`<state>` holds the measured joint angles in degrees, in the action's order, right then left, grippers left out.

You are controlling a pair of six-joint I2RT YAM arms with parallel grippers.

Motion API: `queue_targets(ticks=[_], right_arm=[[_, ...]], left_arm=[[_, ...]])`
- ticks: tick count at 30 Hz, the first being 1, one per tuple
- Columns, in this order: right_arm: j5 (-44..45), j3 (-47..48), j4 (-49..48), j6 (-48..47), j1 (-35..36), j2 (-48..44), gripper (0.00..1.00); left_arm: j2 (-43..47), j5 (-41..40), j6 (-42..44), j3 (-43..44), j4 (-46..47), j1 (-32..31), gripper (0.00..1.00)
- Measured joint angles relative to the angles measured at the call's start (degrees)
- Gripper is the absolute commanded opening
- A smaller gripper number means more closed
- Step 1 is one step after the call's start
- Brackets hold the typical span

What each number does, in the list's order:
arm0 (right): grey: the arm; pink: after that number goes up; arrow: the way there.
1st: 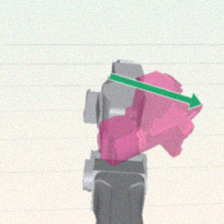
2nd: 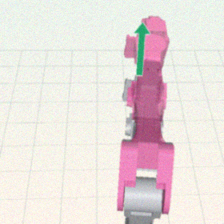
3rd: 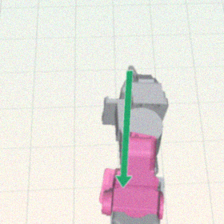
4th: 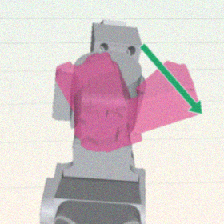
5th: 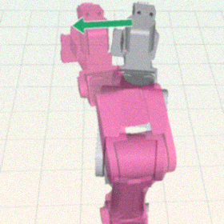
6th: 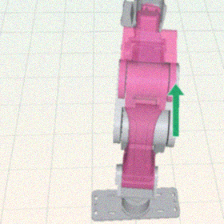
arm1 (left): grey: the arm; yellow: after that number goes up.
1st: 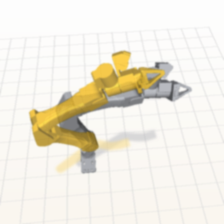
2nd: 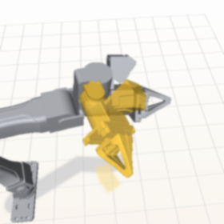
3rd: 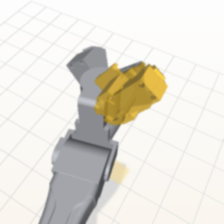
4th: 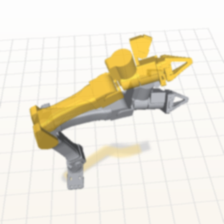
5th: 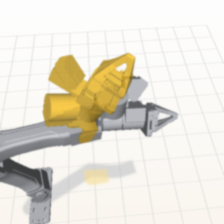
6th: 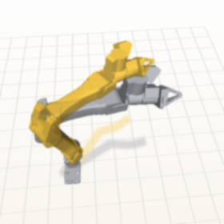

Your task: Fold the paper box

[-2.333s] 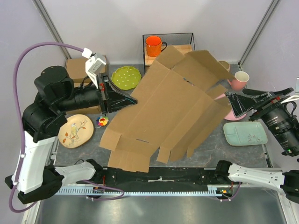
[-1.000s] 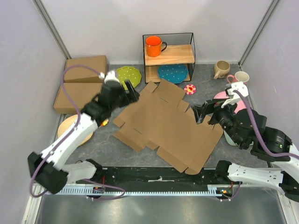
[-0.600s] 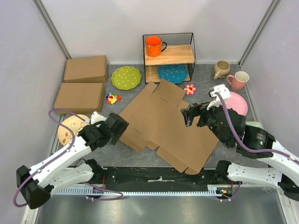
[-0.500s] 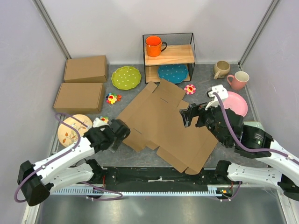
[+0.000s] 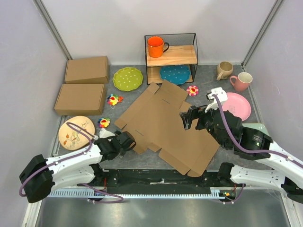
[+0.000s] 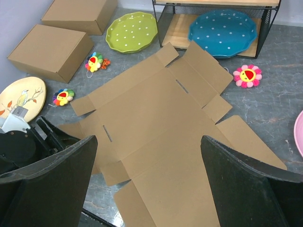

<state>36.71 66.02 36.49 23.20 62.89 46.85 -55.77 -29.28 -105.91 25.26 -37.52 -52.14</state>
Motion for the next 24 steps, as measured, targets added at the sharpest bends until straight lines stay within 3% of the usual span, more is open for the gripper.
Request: queue_targets(ticks=[1,3,4,7,12,15,20,24], right_arm=[[-0.04,0.00,-0.02,0.02,0.00,0.04,0.98],[0.00,0.00,-0.02,0.15,0.00,-0.04,0.98],[0.09,0.00,0.00,0.22,0.00,-0.13,0.98],[0.22,0.00,0.02,0.61,0.00,-0.52,0.98],[0.35,0.00,0.42,0.83,0.00,-1.18,0.98],[0.68,0.17,0.90,0.57,0.00,-1.16,0.98],[2.10,4.94,2.56,-1.31,0.00,-0.44,0.98],[3.74,9.33,2.84,-3.08,0.00,-0.98,0.98]], left_arm=[[-0.44,-0.35,0.44,-0.31,1.88,0.00,0.45],[-1.33,-0.57,1.11,-0.74,5.27,0.00,0.30],[-1.86,-0.52,1.90,-1.20,7.43,-0.02,0.16],[-2.16,-0.46,2.56,-3.19,11.80,-0.07,0.02],[-1.18,-0.90,5.95,-4.61,14.86,-0.07,0.02],[0.02,-2.91,13.86,-0.96,12.55,-0.02,0.02],[3.06,-7.58,37.00,14.75,13.29,-0.02,0.02],[3.28,-6.56,57.40,27.45,16.76,-0.07,0.02]])
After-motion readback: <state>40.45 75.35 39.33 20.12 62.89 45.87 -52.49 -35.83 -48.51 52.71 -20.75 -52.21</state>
